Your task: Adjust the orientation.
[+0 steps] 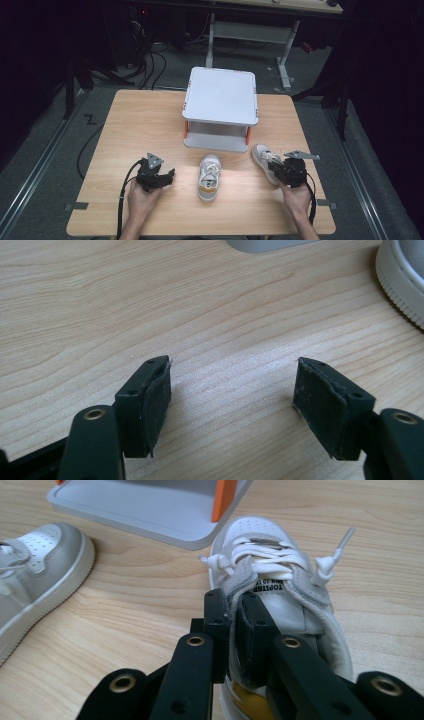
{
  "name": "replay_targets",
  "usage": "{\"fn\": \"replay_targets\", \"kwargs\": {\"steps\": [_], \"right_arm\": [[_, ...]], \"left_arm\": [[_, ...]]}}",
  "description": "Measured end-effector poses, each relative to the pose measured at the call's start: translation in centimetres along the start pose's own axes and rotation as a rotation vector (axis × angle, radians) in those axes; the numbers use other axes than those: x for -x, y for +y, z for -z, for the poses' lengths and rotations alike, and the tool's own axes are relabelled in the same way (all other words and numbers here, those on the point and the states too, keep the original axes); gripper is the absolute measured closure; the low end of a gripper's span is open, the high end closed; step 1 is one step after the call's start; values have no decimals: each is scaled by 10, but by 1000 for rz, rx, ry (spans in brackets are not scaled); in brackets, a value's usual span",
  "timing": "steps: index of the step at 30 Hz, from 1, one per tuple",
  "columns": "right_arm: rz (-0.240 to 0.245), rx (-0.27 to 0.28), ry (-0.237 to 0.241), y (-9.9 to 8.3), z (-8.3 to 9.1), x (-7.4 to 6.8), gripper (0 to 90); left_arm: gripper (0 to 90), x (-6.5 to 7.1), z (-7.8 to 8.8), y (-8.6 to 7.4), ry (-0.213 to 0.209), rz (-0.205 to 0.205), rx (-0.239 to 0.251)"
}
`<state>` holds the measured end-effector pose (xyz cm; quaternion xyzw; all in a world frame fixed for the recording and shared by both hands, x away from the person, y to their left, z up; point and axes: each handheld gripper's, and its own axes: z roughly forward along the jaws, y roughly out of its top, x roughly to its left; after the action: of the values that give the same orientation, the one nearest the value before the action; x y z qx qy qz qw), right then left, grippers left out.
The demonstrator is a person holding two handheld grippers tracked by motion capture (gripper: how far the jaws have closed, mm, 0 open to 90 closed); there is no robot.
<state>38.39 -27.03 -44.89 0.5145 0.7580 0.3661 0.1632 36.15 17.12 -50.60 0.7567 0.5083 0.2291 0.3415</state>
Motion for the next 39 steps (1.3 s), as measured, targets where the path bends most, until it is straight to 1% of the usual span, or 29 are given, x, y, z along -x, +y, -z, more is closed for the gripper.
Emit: {"fn": "replay_targets", "kwargs": {"steps": [2,4,7,8,9,10,11,12,13,14,17,18,21,22,25,26,27,28,31,34,35,36,39], "right_arm": [[14,5,0,0,3,-3,850],[17,5,1,0,4,-5,852],[40,19,15,-3,14,-14,853],[40,19,15,-3,14,-14,853],[93,36,-2,-6,20,-25,854],[112,35,-3,-8,22,-31,854],[112,35,-3,-8,22,-31,854],[116,27,12,-9,22,-39,854],[125,20,22,-9,21,-44,854],[125,20,22,-9,21,-44,854],[160,0,38,-10,16,-61,854],[170,-6,40,-9,12,-71,854],[169,-7,40,-8,7,-78,854],[175,-6,31,-7,1,-85,854],[195,-12,30,-6,-3,-96,853],[195,-12,30,-6,-3,-96,853],[201,-15,29,-6,-4,-100,853],[209,-30,29,-5,-9,-107,852],[211,-42,29,-5,-12,-111,851],[197,-51,54,-5,-14,-114,841],[183,-62,93,-4,-14,-114,830],[183,-62,93,-4,-14,-114,830],[181,-69,129,-2,-15,-121,809]], "left_arm": [[313,0,0,0,0,0,0],[313,0,0,0,0,0,0],[313,0,0,0,1,0,0],[313,0,0,0,1,1,0],[313,0,0,0,1,1,0],[313,0,0,0,1,1,0],[313,0,0,0,2,1,0],[312,0,0,0,5,5,-1],[313,0,0,0,7,6,0],[313,0,0,0,7,6,0],[314,0,0,0,10,8,0],[315,0,0,0,10,8,-1],[315,0,0,0,10,8,-1],[315,0,0,0,10,8,0],[315,0,0,0,13,9,0],[316,0,0,0,13,9,0],[316,0,0,0,14,10,0],[316,0,0,0,14,11,0],[316,0,-1,0,14,14,2],[316,0,-1,0,15,13,0],[316,0,-1,1,15,12,0],[316,0,-1,1,16,12,-1],[316,0,-1,1,18,14,0]]}}
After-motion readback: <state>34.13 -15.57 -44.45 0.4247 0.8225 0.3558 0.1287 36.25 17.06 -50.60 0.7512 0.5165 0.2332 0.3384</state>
